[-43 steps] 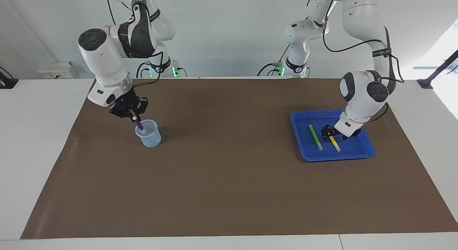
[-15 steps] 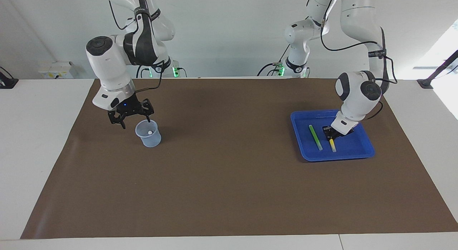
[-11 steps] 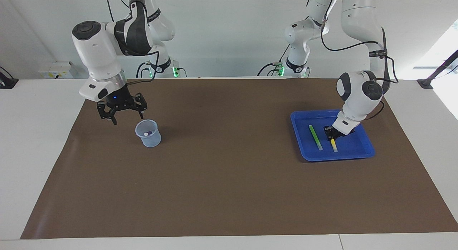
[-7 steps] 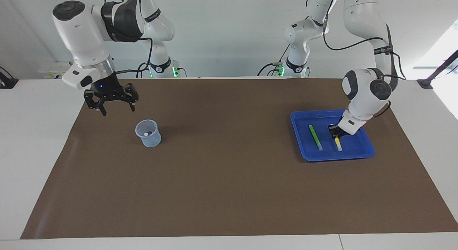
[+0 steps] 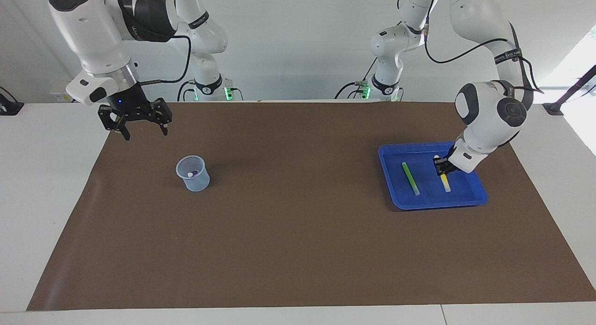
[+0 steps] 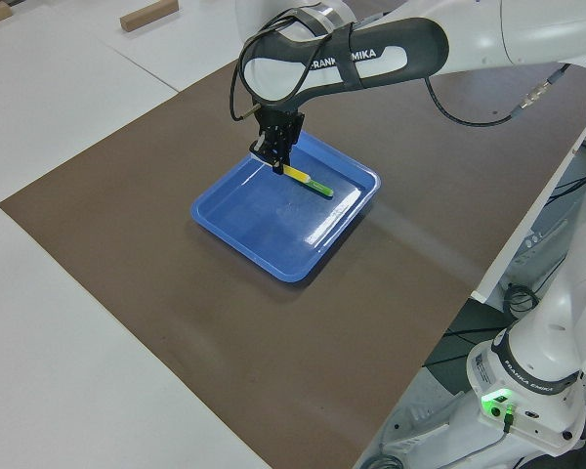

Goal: Transfer and insert pens with both arms
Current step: 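Grasp the yellow pen with the left gripper while the right gripper withdraws, then carry the yellow pen toward the right gripper while it approaches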

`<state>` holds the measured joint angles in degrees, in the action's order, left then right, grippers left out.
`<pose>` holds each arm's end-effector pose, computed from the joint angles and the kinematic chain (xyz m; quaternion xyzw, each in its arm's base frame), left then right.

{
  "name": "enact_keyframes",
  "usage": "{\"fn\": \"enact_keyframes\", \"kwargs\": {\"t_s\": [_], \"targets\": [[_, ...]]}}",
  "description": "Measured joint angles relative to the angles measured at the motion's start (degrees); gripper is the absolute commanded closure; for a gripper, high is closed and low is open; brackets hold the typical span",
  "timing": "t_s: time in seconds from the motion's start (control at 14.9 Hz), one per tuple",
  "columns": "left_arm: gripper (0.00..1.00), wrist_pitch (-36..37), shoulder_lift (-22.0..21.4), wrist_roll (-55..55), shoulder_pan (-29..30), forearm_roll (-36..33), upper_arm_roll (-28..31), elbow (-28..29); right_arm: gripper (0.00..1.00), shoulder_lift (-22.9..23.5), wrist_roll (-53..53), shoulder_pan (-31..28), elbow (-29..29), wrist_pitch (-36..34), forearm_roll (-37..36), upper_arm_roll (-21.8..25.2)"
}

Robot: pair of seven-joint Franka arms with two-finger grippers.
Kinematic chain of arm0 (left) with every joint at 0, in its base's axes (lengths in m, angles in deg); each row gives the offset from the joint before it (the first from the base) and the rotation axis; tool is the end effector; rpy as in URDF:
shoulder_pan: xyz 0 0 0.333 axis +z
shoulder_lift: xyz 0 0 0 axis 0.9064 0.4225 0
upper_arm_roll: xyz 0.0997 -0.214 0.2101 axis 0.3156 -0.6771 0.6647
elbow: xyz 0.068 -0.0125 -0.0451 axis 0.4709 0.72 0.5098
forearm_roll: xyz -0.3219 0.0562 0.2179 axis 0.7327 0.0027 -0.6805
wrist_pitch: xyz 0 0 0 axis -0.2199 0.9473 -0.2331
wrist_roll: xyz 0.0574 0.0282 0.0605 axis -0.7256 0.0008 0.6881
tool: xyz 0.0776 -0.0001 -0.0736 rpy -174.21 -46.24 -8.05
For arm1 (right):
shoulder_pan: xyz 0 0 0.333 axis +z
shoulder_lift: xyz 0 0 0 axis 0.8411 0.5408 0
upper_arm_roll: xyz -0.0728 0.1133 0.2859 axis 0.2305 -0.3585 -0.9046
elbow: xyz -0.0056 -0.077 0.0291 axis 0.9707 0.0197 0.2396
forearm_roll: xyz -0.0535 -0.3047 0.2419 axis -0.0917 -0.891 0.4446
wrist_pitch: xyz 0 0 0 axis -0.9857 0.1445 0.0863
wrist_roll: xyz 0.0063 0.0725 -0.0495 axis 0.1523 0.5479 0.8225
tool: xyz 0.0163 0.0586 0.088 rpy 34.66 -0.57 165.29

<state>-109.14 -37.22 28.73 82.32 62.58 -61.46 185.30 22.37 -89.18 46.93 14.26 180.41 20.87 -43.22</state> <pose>0.5830 -0.0043 0.3952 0.9951 0.0291 -0.0904 0.0257 0.5499 -0.0108 0.5956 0.9985 0.0490 0.0238 0.0071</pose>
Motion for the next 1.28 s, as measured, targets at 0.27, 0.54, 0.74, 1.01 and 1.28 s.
{"fn": "enact_keyframes", "kwargs": {"t_s": [0.27,0.54,0.74,1.01,1.28], "targets": [[1.00,9.4,-0.1,18.9,-3.2,9.3,-0.3,-6.7,0.00,0.0,1.3,0.0,-1.1,-1.1,0.0,-0.2],[1.00,13.2,-0.6,40.4,-6.9,20.4,-0.7,-11.3,0.00,0.1,1.5,0.2,-1.2,-1.1,0.0,-0.5],[1.00,13.3,-0.9,56.0,-7.5,30.0,-2.9,-11.9,0.00,0.2,1.9,0.3,-1.3,-1.0,0.0,-0.8],[1.00,10.6,-1.4,72.2,-7.7,39.8,-7.8,-12.0,0.00,0.3,1.9,1.4,-2.5,-0.4,0.0,-1.7],[1.00,5.4,-1.6,80.9,-8.0,50.1,-12.3,-10.9,0.00,0.3,2.3,5.3,-4.1,-0.4,0.0,0.1]]}}
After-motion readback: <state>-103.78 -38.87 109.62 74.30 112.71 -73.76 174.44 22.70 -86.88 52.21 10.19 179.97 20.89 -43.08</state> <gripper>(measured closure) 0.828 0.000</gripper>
